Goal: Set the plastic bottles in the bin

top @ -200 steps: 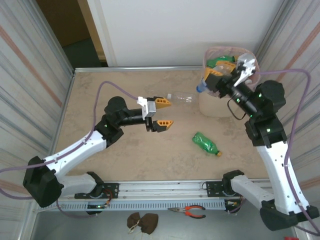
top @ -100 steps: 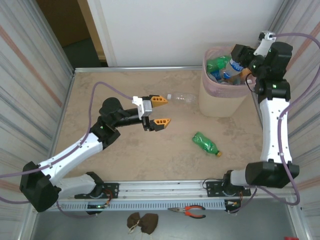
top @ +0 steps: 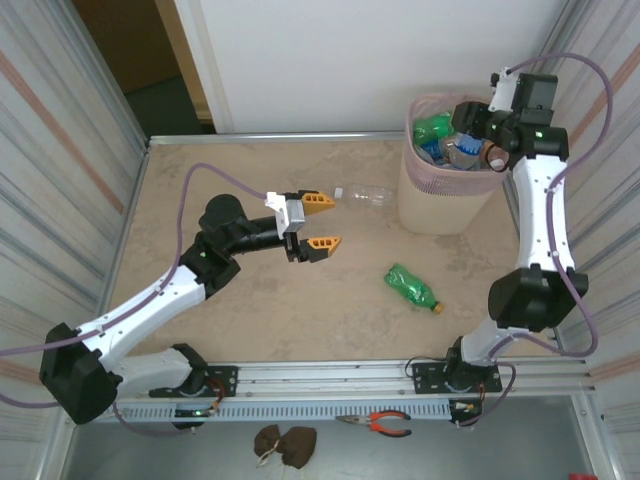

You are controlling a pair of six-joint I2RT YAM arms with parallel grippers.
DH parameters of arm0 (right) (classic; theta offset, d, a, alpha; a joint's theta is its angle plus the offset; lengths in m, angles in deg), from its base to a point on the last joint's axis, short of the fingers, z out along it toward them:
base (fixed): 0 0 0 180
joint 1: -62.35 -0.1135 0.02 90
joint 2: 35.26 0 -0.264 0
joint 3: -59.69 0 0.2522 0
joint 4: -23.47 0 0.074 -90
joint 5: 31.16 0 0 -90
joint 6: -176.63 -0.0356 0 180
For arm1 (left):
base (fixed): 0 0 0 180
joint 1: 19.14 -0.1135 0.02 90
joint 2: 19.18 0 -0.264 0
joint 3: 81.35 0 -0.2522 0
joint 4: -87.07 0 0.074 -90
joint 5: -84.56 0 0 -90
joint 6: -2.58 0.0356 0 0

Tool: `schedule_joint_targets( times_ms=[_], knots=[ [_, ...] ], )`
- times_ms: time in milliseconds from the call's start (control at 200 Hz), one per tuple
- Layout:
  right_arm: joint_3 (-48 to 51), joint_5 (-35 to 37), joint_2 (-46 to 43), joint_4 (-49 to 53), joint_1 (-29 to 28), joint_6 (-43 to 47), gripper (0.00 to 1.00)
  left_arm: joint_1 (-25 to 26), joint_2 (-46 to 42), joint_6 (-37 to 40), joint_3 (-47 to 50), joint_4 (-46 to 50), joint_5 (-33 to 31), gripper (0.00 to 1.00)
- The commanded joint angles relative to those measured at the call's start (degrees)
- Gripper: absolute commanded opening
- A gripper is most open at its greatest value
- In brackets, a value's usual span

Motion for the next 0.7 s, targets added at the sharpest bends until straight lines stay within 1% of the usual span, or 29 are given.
schedule_joint_targets(
  times_ms=[0,85,145,205,281,351,446,626,696],
  knots=[
    [-3.91,-4.43,3.16,6.41,0.18,-0.17,0.47,-0.46,-1.67,0.62,0.11,0.66,-0.79,0.71],
    [-6.72,-3.84,6.32,10.76,0.27,-0.44,0.48,-0.46,-2.40,0.96,0.37,1.43,-1.59,0.71],
    [-8.10,-3.50,8.33,12.88,0.62,-1.00,0.51,-0.46,-2.77,1.11,0.67,1.56,-2.23,0.71],
    [-9.70,-3.26,10.09,15.01,0.99,-1.89,0.57,-0.63,-3.09,1.07,0.93,1.67,-2.53,0.71],
    [-12.83,-2.99,12.03,17.81,1.19,-1.76,0.68,-0.72,-3.22,1.06,1.15,1.77,-2.73,0.71],
    [-14.73,-2.10,12.34,18.81,1.20,-1.66,0.73,-0.71,-3.43,0.90,1.31,1.69,-2.75,0.71],
    [-15.35,0.06,10.62,17.41,1.11,-1.66,0.80,-0.68,-3.58,0.86,1.45,1.66,-2.87,0.71],
    [-15.48,4.15,6.04,14.81,0.27,-1.33,0.82,-0.68,-3.60,0.65,1.90,0.96,-3.33,0.71],
    [-15.33,4.69,4.97,14.25,-0.39,-0.83,0.79,-0.67,-3.47,0.47,1.99,0.77,-3.46,0.71]
  ],
)
